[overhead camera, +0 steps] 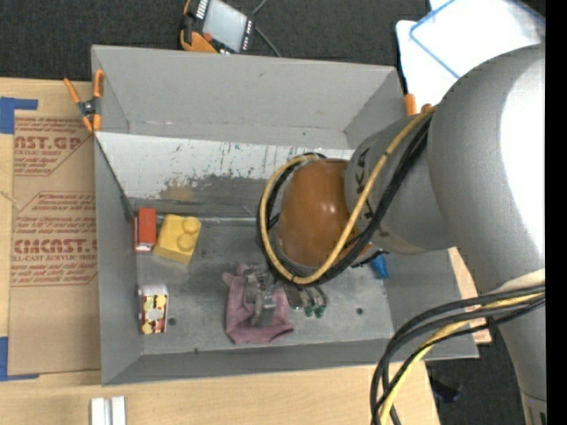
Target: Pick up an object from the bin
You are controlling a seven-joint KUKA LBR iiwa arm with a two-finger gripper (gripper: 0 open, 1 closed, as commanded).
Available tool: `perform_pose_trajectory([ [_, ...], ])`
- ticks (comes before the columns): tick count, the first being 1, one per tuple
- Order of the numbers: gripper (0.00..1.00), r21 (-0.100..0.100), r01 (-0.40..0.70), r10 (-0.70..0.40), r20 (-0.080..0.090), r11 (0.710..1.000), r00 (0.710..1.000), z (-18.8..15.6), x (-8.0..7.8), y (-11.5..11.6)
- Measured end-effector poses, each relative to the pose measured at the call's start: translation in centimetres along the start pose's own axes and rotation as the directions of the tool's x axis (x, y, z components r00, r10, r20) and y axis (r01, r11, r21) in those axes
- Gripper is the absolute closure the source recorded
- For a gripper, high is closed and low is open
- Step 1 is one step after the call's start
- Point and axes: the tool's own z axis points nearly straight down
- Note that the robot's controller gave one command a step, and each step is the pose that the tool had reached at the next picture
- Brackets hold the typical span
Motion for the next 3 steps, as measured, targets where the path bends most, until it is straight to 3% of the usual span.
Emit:
perform_pose_trajectory([
  [3, 1.00, -0.003, -0.012, 0.012, 0.007, 1.000, 1.000, -0.06, 0.21, -0.27],
])
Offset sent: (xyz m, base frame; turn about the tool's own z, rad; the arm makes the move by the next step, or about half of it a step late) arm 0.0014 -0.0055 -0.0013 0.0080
